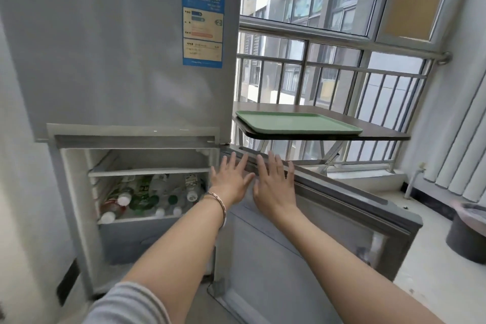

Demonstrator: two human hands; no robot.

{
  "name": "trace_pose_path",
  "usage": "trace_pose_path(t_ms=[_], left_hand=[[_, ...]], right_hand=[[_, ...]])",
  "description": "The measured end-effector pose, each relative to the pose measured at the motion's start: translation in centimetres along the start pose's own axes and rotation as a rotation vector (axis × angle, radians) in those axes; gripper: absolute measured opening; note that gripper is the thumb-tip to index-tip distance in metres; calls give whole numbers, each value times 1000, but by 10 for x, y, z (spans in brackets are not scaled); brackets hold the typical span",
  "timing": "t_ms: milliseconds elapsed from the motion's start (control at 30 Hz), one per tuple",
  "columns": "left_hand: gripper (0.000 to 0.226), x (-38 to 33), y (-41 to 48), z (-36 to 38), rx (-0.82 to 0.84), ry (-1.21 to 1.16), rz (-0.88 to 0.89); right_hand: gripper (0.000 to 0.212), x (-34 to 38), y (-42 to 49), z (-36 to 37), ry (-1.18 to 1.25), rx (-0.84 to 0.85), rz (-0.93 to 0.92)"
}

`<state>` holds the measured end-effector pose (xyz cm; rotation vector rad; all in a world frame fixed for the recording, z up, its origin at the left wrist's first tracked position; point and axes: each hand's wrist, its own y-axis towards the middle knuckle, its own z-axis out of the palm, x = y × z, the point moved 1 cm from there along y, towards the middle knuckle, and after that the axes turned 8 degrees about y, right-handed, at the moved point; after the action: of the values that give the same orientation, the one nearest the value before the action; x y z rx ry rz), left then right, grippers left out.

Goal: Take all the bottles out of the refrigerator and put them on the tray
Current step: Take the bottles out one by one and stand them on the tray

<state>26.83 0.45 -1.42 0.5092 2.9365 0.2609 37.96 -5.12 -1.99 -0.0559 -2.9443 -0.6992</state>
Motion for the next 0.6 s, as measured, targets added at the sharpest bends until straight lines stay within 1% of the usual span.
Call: trace_pose_path(t_ms=[67, 200, 300, 367, 467, 533, 600], left_hand=[[65, 38, 5, 4, 42, -8, -71], [72, 125, 13, 21, 160, 63, -185], [79, 172, 15, 33, 233, 93, -219], [81, 195, 22, 46, 266, 146, -212], [70, 221, 36, 73, 311, 187, -192], [63, 233, 46, 94, 321, 155, -193], [63, 241, 58, 116, 322, 120, -207]], right_hand=[[63, 35, 19, 19, 51, 22, -60], [66, 112, 51, 66, 207, 142, -135], [65, 152, 62, 96, 394, 260, -105], [58, 170, 73, 119, 478, 332, -46], [49, 179, 90, 167, 445, 443, 41], [51, 174, 100, 199, 376, 511, 74], [56, 167, 112, 231, 320, 548, 117]])
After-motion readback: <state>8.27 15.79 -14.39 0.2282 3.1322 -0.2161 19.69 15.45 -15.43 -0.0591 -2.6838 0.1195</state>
